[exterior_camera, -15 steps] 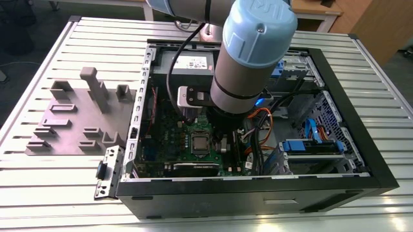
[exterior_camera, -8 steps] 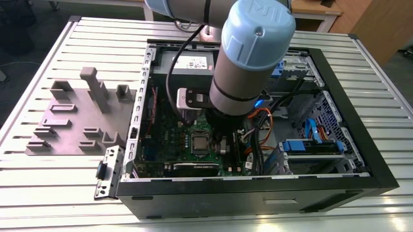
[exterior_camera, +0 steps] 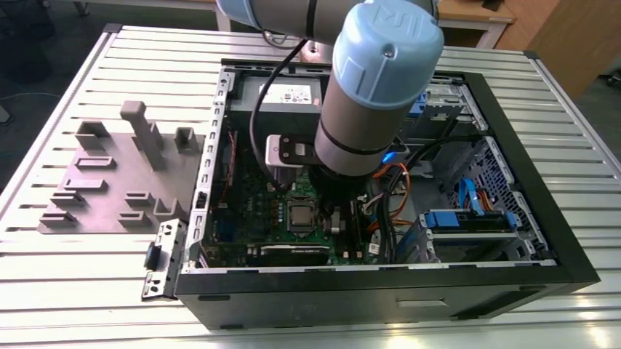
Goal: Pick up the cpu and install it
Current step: 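Install the first cpu locking lever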
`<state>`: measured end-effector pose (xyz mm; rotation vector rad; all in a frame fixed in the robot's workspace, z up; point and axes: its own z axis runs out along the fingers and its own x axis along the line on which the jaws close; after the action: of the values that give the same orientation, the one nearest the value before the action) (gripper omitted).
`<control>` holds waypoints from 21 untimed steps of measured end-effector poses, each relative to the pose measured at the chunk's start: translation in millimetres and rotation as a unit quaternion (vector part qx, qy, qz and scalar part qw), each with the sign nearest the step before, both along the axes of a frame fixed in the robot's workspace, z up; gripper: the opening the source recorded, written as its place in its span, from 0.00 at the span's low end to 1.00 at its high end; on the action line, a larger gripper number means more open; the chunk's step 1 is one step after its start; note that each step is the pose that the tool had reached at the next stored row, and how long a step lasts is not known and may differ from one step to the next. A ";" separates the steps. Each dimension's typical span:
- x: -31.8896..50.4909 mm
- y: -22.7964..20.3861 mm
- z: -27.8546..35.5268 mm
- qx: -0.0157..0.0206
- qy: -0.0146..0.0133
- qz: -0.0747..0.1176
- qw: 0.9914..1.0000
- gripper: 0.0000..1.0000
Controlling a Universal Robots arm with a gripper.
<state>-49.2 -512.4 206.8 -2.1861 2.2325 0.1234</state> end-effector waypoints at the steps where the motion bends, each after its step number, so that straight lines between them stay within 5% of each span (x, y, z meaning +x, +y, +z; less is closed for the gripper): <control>1: 0.0 -0.1 -0.2 0.000 0.000 0.000 1.000 0.11; 21: 0.0 -3.6 -6.5 0.000 -0.002 0.002 1.000 0.11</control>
<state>-49.1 -515.9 200.3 -2.1902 2.2261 0.1197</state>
